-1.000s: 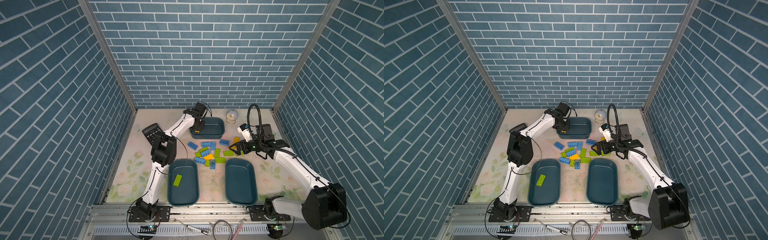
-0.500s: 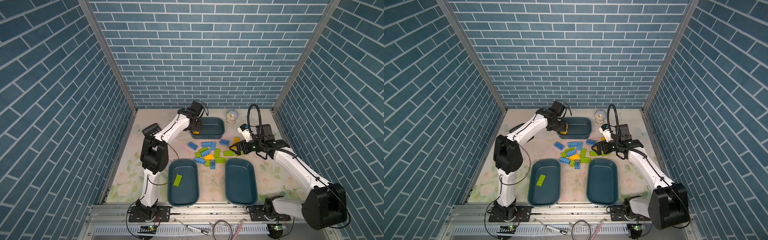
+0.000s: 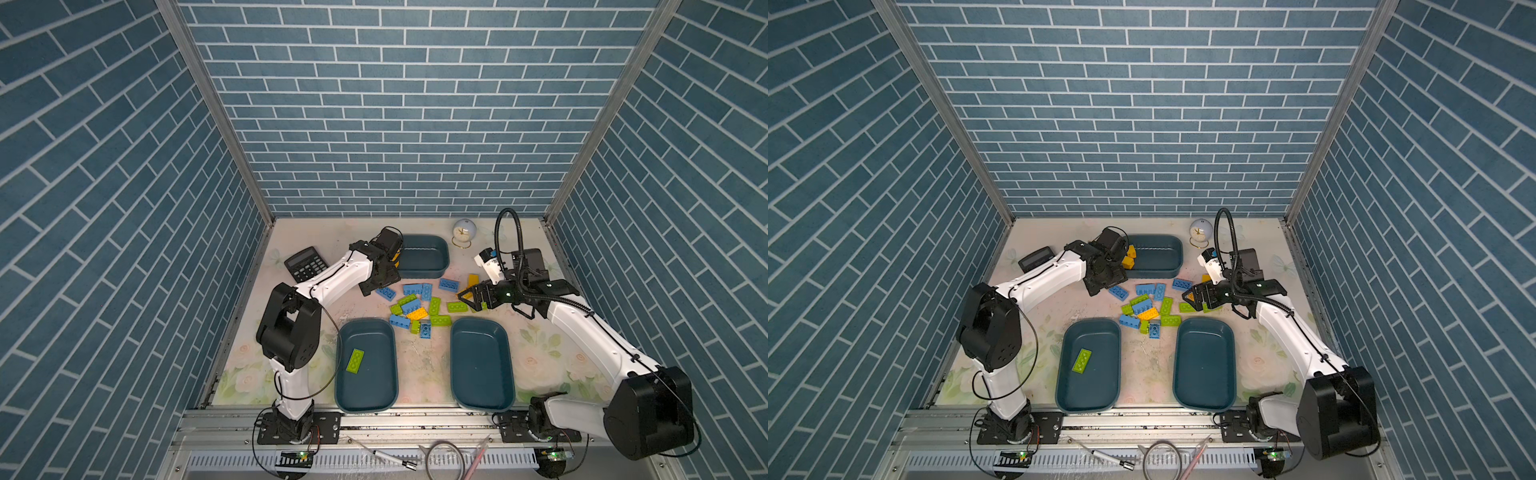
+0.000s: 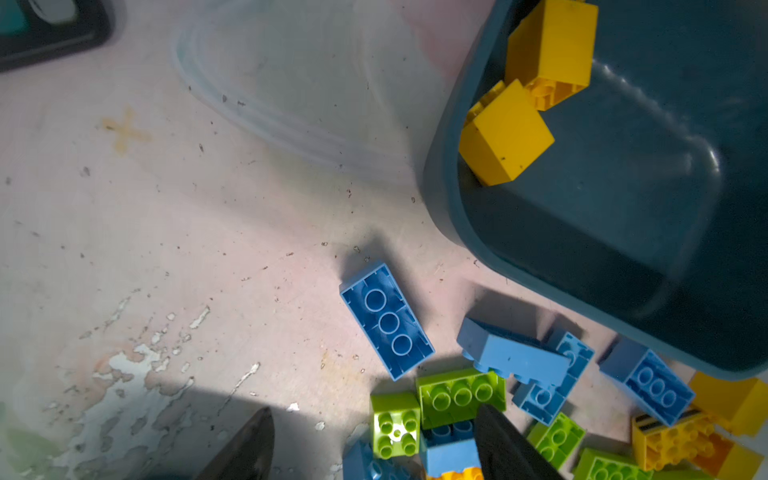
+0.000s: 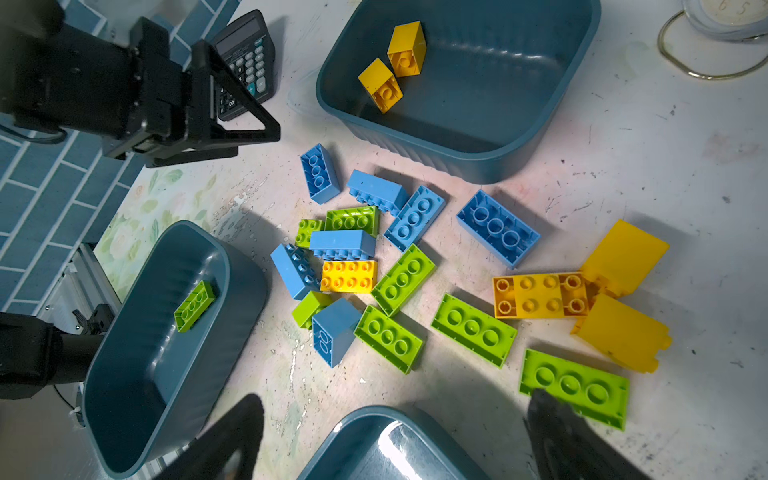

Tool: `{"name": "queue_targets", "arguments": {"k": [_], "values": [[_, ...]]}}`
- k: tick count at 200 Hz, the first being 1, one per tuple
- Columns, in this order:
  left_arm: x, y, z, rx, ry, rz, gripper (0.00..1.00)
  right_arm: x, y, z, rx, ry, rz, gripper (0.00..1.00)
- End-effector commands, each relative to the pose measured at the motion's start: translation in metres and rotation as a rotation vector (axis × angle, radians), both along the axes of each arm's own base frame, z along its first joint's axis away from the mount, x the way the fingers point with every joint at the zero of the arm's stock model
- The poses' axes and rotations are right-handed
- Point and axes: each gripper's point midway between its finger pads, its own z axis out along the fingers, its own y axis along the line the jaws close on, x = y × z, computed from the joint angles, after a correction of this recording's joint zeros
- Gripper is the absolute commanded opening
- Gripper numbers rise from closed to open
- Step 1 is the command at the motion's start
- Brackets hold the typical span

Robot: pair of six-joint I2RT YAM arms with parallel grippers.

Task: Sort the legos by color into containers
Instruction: 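Grasp a light-blue brick from the pile with the left gripper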

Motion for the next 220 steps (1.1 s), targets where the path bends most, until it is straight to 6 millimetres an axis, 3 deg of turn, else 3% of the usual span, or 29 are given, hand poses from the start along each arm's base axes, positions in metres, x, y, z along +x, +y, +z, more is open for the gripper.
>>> {"name": "queue_targets", "arguments": {"k": [1,44,146,168,198,220], "values": [[0.001,-0.002,-0.015,-0.021,0.02,0.135,0.78,-0.001,0.005,0.004,0.029,0.001,0.032,0.99],[0.002,-0.002,-0.045,-0.016,0.067,0.224,0.78,0.0,0.012,0.003,0.059,0.015,0.048,0.99],[0.008,0.0,-0.074,0.039,0.112,0.26,0.72,0.003,0.015,-0.003,0.059,0.03,0.058,0.99],[0.008,0.0,-0.078,0.05,0.128,0.26,0.67,0.002,0.016,-0.004,0.059,0.033,0.06,0.99],[0.005,0.003,-0.076,0.061,0.13,0.262,0.51,0.001,0.016,-0.002,0.059,0.031,0.065,0.99],[0.003,0.006,-0.074,0.073,0.127,0.25,0.34,0.001,0.018,0.001,0.077,0.029,0.073,0.99]]}}
